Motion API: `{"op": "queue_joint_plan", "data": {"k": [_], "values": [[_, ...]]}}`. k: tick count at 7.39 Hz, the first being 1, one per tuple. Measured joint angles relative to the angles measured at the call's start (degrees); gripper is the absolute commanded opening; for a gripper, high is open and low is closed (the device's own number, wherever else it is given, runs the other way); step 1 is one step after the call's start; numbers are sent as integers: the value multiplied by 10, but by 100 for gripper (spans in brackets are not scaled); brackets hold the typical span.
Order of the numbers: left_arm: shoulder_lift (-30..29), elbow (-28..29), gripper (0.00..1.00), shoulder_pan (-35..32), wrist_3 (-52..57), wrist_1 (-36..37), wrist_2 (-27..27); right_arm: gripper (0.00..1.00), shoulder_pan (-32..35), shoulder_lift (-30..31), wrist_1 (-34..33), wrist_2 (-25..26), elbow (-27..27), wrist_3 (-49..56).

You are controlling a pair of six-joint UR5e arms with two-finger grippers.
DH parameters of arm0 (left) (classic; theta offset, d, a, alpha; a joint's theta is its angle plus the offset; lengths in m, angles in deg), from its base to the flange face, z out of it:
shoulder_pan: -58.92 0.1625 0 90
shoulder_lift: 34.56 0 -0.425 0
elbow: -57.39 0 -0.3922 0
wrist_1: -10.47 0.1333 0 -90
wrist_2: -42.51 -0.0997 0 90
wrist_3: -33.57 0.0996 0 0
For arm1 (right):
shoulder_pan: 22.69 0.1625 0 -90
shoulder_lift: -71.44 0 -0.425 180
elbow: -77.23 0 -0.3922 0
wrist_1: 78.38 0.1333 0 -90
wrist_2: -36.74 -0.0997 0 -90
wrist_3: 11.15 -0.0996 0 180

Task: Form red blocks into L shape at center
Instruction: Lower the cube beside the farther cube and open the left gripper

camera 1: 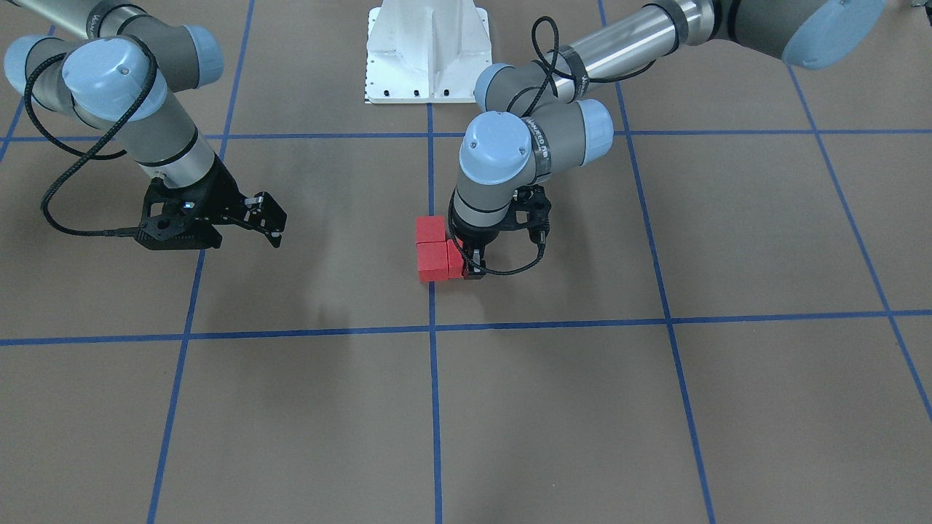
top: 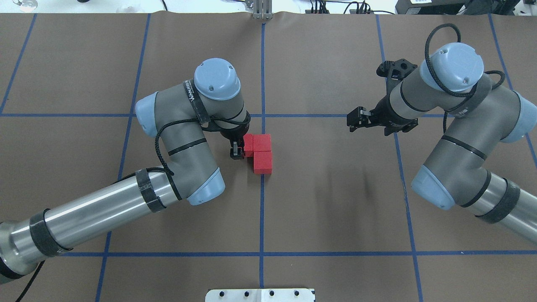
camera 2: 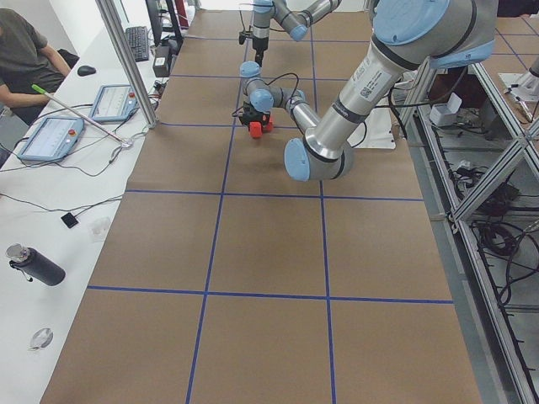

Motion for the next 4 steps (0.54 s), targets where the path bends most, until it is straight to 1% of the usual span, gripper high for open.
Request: {"op": "queue_joint_plan", "data": {"k": [1, 4], "values": [[0, 1, 99, 0, 1, 0, 0, 100, 0, 0, 0, 0, 0, 0], [-1, 5, 100, 4, 4, -1, 1, 100, 0, 0, 0, 0, 0, 0]]}}
